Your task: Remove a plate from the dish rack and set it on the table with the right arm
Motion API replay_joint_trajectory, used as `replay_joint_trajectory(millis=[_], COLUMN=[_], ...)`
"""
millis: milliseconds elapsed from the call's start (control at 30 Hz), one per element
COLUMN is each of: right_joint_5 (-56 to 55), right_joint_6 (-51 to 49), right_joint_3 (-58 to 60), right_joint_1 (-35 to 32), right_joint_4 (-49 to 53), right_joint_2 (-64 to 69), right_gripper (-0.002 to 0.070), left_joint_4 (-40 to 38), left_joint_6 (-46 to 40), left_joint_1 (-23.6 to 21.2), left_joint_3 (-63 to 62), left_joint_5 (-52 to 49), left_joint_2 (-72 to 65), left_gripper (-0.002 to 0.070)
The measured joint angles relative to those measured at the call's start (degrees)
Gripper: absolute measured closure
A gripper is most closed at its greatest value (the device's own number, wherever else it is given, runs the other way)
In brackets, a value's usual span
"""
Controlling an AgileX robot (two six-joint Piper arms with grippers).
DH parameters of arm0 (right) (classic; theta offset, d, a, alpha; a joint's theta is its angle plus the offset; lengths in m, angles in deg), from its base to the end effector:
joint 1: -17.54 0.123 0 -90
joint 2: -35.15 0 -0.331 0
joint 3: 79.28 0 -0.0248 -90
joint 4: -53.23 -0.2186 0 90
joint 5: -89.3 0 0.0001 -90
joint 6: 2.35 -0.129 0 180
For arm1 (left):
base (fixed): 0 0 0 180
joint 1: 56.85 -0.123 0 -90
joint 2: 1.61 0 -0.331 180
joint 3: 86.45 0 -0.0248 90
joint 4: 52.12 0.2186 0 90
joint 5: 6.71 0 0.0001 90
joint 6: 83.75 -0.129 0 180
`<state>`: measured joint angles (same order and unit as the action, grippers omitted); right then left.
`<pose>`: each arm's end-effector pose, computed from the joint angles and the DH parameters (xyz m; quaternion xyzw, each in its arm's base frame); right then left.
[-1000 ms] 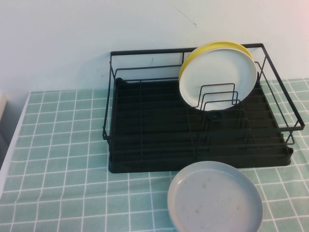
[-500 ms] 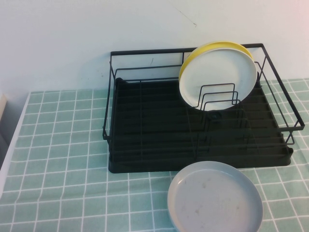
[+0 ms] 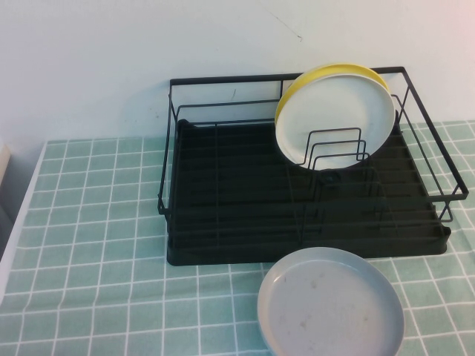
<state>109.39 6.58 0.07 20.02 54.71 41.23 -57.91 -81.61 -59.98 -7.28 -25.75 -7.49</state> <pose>0.0111 -0.0007 0.1656 -0.0861 0.7914 -0.0449 0.6035 0.0117 -0.0036 0.1692 -0.0637 0.7854 -0.0370 0.6146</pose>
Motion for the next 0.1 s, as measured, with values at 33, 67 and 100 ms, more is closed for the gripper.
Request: replay_joint_trajectory(millis=[33,67,100], right_joint_5=[0.0,0.0,0.0], right_joint_6=[0.0,0.0,0.0], right_joint_3=[0.0,0.0,0.0], right_joint_1=[0.0,0.0,0.0], right_joint_4=[0.0,0.0,0.0], right_joint_2=[0.0,0.0,0.0], right_gripper=[0.0678,0.0678,0.0678], left_joint_4=[0.0,0.0,0.0], left_joint_6=[0.0,0.0,0.0], left_joint_1=[0.0,0.0,0.0], left_joint_3=[0.0,0.0,0.0], left_joint_5=[0.0,0.0,0.0], left_joint_2=[0.0,0.0,0.0], left_gripper=[0.0678,0.0678,0.0678])
